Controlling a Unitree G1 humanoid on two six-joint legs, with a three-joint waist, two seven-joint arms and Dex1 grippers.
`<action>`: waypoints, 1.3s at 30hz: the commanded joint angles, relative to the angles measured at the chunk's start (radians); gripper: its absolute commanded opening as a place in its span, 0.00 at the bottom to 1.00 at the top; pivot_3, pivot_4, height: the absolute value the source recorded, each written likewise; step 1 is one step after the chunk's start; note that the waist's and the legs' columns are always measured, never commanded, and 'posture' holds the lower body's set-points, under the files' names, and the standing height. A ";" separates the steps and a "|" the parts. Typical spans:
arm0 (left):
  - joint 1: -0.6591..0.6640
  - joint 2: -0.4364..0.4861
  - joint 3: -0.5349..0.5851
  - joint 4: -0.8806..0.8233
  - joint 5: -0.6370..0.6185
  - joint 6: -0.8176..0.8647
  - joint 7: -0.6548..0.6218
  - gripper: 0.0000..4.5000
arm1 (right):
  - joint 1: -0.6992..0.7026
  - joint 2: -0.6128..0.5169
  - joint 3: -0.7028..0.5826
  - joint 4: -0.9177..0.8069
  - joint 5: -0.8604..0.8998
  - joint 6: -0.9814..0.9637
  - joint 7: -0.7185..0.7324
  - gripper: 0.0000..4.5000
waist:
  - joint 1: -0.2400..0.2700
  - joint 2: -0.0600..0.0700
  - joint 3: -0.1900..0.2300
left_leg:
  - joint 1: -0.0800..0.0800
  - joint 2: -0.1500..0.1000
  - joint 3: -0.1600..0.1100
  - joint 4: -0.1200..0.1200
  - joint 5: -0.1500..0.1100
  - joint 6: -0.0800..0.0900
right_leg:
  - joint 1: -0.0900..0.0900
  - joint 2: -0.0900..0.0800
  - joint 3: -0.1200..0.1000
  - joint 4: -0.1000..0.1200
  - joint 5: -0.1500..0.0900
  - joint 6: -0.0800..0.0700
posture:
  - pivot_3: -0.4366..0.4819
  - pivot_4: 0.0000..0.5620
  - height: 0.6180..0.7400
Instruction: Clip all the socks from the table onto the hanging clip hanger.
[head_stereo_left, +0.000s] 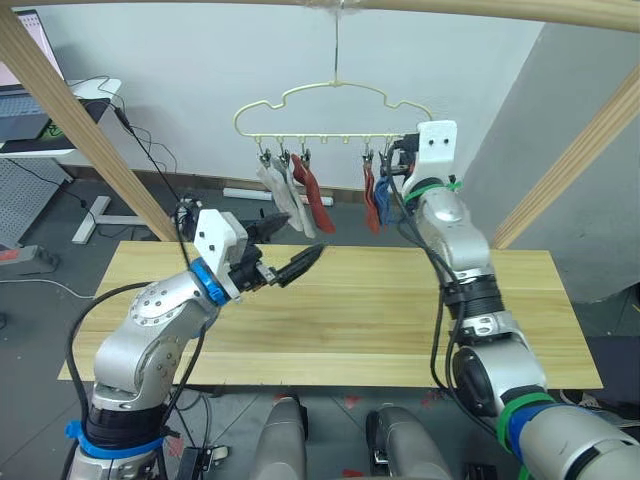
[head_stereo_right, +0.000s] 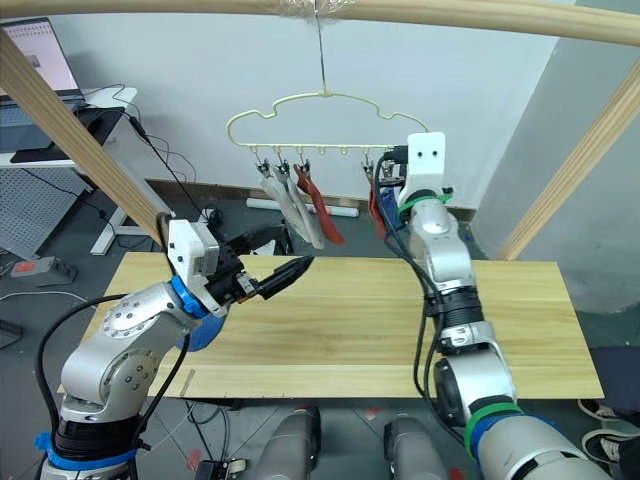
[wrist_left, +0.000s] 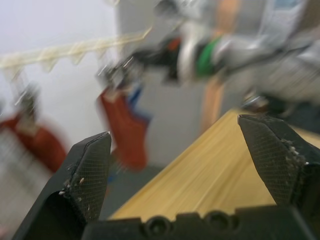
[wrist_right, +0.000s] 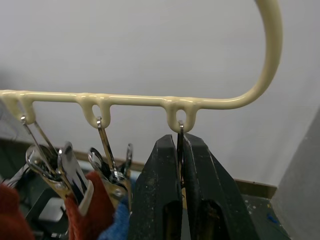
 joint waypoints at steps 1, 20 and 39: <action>-0.011 0.047 0.044 0.229 0.158 -0.119 0.058 1.00 | 0.006 -0.055 0.003 -0.093 0.050 0.095 0.117 0.00 | 0.000 0.000 0.001 | 0.000 0.000 0.000 0.000 0.000 0.000 | 0.000 0.000 0.000 0.000 0.000 0.000 | 0.62 0.45 1.00; -0.406 0.026 0.025 1.374 0.395 -0.453 0.058 0.91 | 0.061 -0.107 -0.018 -0.313 0.106 0.354 0.158 0.00 | -0.010 -0.001 0.004 | -0.002 0.000 0.003 -0.001 0.000 0.000 | -0.001 0.000 -0.001 -0.002 0.000 0.000 | 0.52 0.48 1.00; -0.371 -0.001 -0.007 1.182 0.405 -0.410 -0.097 0.00 | 0.054 -0.129 -0.033 -0.316 0.126 0.392 0.170 0.00 | -0.021 -0.001 0.004 | -0.002 0.000 0.002 0.000 0.000 0.000 | -0.001 0.000 -0.001 -0.001 0.000 0.000 | 0.54 0.48 1.00</action>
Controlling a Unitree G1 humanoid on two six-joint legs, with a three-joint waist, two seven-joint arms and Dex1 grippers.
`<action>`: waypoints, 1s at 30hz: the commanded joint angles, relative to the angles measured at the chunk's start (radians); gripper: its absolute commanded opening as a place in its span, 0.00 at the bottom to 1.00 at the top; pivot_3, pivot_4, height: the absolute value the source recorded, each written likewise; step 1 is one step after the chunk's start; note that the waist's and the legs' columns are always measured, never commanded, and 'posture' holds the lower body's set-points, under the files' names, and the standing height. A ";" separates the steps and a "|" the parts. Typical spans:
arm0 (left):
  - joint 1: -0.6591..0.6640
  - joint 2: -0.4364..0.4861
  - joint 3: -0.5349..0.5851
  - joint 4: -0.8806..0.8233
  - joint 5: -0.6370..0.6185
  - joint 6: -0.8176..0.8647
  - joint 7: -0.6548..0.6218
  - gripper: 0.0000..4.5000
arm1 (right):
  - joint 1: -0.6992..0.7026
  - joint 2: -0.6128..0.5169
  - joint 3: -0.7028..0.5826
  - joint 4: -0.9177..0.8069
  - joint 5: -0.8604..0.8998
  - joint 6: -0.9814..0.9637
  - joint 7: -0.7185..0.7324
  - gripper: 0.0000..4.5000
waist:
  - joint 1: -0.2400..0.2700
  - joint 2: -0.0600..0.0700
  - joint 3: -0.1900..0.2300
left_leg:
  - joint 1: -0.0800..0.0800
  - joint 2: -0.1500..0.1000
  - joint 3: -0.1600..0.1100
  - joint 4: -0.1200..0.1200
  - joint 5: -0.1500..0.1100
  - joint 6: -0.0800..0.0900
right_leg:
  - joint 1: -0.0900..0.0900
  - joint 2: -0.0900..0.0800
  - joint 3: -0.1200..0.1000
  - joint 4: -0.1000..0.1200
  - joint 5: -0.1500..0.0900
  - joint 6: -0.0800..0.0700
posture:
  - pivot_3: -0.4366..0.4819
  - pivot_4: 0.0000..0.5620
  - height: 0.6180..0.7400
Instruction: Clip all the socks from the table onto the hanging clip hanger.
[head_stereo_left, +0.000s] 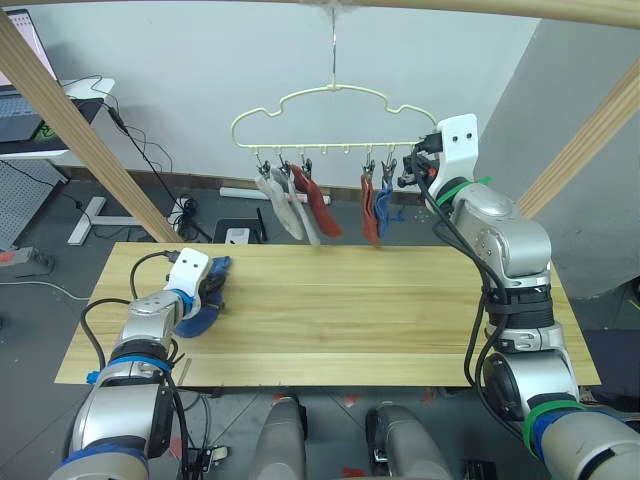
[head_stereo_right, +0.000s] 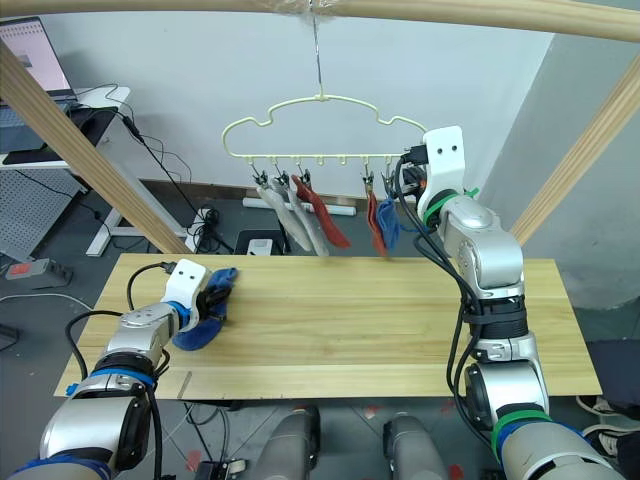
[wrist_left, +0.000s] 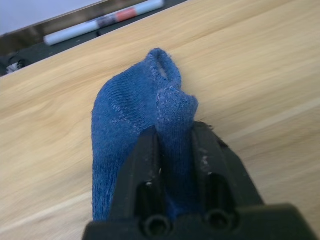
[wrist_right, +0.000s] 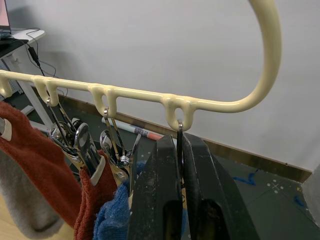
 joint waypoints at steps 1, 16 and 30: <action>0.052 -0.009 0.005 -0.201 -0.052 0.051 -0.080 0.00 | -0.020 -0.033 -0.032 0.006 0.021 0.010 0.020 0.00 | 0.000 0.000 0.000 | 0.000 0.000 0.000 0.000 0.000 0.000 | 0.000 0.000 0.000 0.000 0.000 0.000 | 0.54 0.48 1.00; 0.280 -0.120 -0.113 -1.187 -0.290 0.341 -0.187 0.00 | -0.212 -0.036 -0.285 0.057 0.242 0.504 -0.037 0.00 | 0.003 -0.001 0.005 | 0.000 0.000 -0.002 0.000 0.000 0.000 | 0.001 -0.001 0.001 0.000 0.000 0.000 | 0.55 0.48 1.00; 0.105 -0.371 -0.327 -0.994 0.040 0.011 0.090 0.00 | -0.388 0.103 -0.563 0.028 0.254 0.860 -0.185 0.00 | -0.005 0.001 0.007 | 0.000 -0.001 0.000 -0.002 0.000 0.000 | 0.001 0.000 0.002 -0.005 0.000 0.000 | 0.52 0.47 1.00</action>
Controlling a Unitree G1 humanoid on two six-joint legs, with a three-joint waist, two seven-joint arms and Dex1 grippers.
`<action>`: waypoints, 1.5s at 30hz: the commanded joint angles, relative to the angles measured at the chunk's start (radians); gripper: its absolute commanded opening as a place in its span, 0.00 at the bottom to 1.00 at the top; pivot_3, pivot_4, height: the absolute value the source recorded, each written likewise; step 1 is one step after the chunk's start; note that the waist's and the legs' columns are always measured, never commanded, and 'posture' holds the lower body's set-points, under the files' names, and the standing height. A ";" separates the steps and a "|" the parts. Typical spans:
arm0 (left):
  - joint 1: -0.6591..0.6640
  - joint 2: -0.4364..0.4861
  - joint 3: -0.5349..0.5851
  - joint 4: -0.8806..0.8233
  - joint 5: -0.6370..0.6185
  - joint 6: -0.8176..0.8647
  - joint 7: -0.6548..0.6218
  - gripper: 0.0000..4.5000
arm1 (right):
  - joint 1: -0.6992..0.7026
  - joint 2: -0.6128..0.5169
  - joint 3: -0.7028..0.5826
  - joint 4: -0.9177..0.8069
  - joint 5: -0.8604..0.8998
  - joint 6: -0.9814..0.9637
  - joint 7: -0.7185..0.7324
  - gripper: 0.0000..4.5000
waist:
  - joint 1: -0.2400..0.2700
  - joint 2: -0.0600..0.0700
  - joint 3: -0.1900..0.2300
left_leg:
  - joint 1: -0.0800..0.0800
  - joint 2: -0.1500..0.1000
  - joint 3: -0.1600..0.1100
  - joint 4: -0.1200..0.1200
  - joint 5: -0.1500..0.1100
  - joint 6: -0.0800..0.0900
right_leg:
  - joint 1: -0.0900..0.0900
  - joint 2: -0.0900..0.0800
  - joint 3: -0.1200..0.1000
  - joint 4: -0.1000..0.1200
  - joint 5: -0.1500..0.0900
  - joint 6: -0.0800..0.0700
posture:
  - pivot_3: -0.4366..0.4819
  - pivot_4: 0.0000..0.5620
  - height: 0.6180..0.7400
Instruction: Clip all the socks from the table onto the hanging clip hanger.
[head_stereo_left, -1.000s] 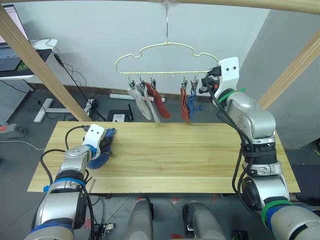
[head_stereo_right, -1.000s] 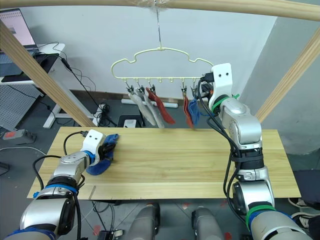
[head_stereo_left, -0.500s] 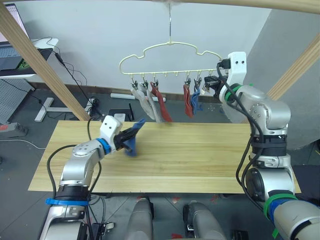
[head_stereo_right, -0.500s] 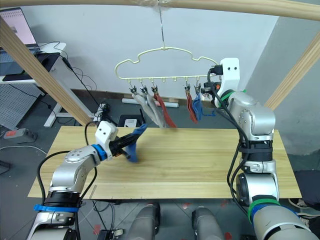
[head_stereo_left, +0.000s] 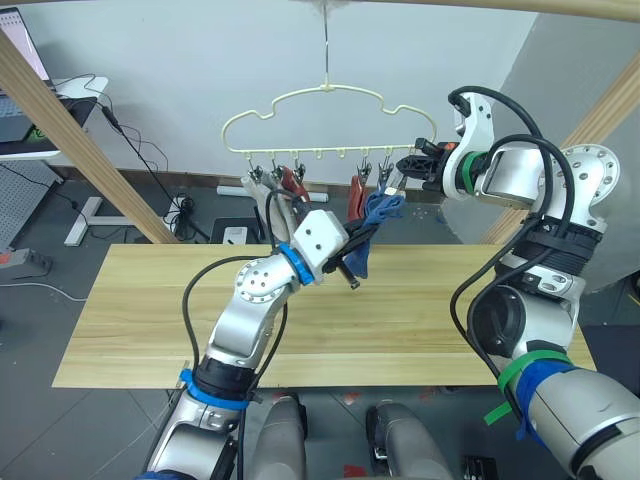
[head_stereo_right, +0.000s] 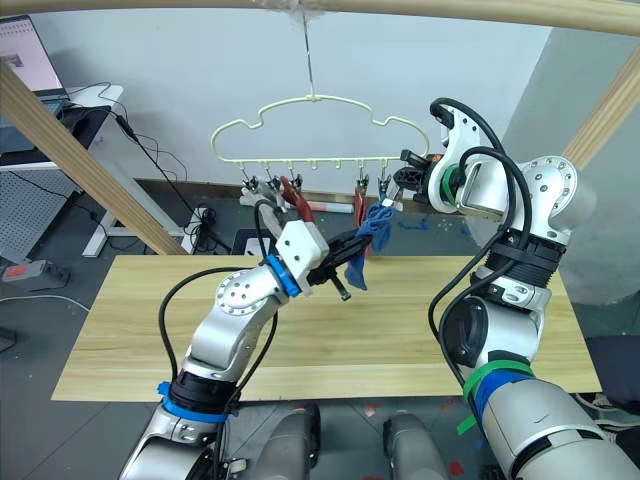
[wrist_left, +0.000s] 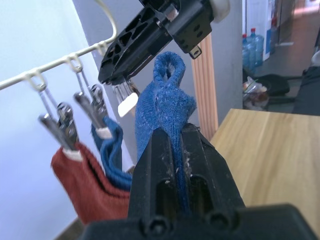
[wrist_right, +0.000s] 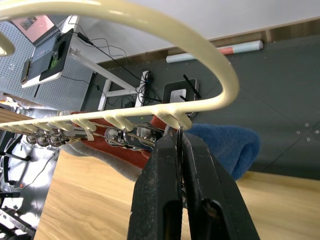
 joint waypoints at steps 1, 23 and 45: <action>-0.023 -0.026 -0.034 0.050 0.066 -0.093 0.046 0.00 | -0.029 0.015 -0.034 -0.033 0.006 0.009 -0.025 0.00 | -0.001 0.000 0.000 | 0.000 0.000 0.000 0.000 0.000 0.000 | 0.000 0.000 0.000 -0.001 0.000 0.000 | 0.52 0.47 1.00; -0.072 -0.048 -0.036 0.129 0.179 -0.250 0.149 0.00 | -0.040 0.045 -0.080 -0.015 0.073 0.009 -0.099 0.17 | 0.000 0.000 0.000 | -0.002 0.000 0.001 -0.002 0.000 0.001 | 0.000 0.000 0.000 -0.004 0.000 0.000 | 0.51 0.47 1.00; -0.035 0.004 0.073 0.017 -0.141 0.141 -0.074 0.94 | 0.345 -0.383 0.283 -0.345 0.237 -0.190 0.362 1.00 | -0.004 0.000 0.000 | -0.002 0.000 0.001 -0.001 0.000 0.001 | 0.000 0.001 0.000 -0.004 0.000 0.000 | 0.50 0.45 1.00</action>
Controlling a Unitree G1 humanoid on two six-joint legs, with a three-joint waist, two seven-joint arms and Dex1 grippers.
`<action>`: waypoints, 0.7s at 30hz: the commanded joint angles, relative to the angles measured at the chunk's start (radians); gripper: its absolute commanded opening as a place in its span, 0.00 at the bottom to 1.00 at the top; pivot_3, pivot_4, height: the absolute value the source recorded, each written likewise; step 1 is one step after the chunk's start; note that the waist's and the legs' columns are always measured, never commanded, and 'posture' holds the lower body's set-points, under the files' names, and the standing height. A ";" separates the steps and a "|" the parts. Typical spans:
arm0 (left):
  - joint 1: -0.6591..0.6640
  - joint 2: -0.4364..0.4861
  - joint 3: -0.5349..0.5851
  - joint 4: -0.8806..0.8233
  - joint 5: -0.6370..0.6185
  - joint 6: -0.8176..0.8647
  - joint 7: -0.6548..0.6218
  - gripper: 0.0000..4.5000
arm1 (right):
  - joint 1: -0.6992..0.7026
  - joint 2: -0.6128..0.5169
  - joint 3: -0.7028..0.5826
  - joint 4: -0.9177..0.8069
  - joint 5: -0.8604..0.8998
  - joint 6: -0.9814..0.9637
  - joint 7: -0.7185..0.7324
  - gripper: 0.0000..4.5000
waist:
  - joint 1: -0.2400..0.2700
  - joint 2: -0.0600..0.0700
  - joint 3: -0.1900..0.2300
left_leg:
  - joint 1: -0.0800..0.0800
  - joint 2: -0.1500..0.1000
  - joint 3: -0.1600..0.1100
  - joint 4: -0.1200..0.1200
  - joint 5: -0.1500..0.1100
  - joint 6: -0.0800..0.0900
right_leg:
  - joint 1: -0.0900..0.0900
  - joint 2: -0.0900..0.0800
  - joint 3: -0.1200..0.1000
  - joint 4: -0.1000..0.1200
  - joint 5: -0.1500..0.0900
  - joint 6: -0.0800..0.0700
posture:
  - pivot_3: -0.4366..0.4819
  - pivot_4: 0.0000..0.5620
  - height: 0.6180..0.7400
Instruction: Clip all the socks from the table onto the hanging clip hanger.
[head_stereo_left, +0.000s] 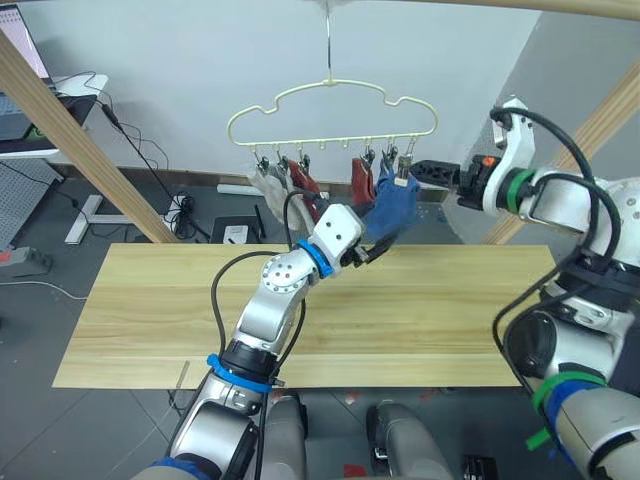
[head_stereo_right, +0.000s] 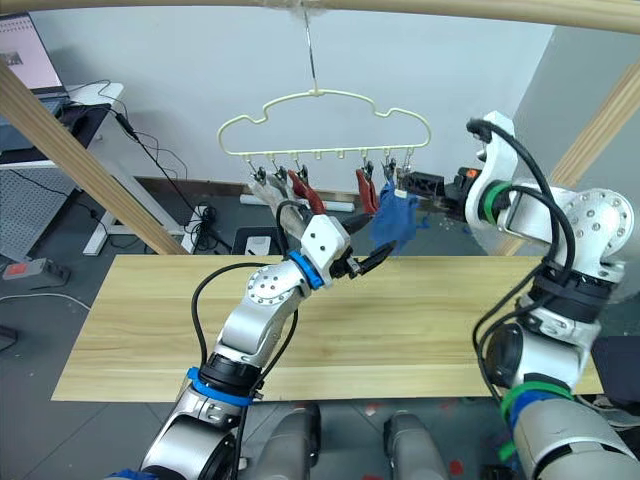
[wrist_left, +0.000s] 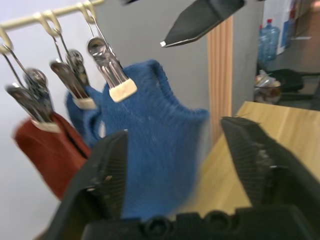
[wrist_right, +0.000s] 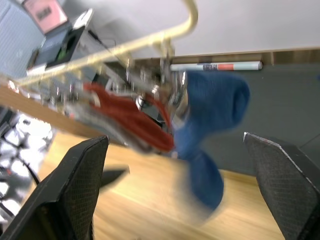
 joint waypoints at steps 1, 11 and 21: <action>0.040 0.074 0.079 -0.104 -0.105 0.103 -0.065 0.99 | 0.133 -0.153 0.153 -0.143 0.006 -0.207 0.195 1.00 | -0.002 0.000 0.000 | 0.000 0.000 0.000 0.000 0.000 0.000 | 0.000 0.000 0.000 0.000 0.000 0.000 | 0.50 0.45 1.00; 0.299 0.489 0.319 -0.233 -0.164 0.264 -0.170 0.99 | 0.592 -0.366 0.371 -0.280 -0.192 -0.841 0.512 1.00 | -0.024 -0.003 0.003 | 0.002 0.002 -0.002 0.001 0.000 0.000 | 0.001 0.001 -0.001 0.000 -0.003 0.005 | 0.56 0.45 1.00; 0.494 0.622 0.458 -0.244 -0.172 0.248 -0.178 0.99 | 0.724 -0.371 0.349 -0.220 -0.233 -0.951 0.530 1.00 | 0.003 -0.004 0.004 | 0.002 0.001 -0.002 0.002 0.000 -0.001 | 0.002 -0.001 0.000 0.000 -0.003 0.005 | 0.59 0.43 1.00</action>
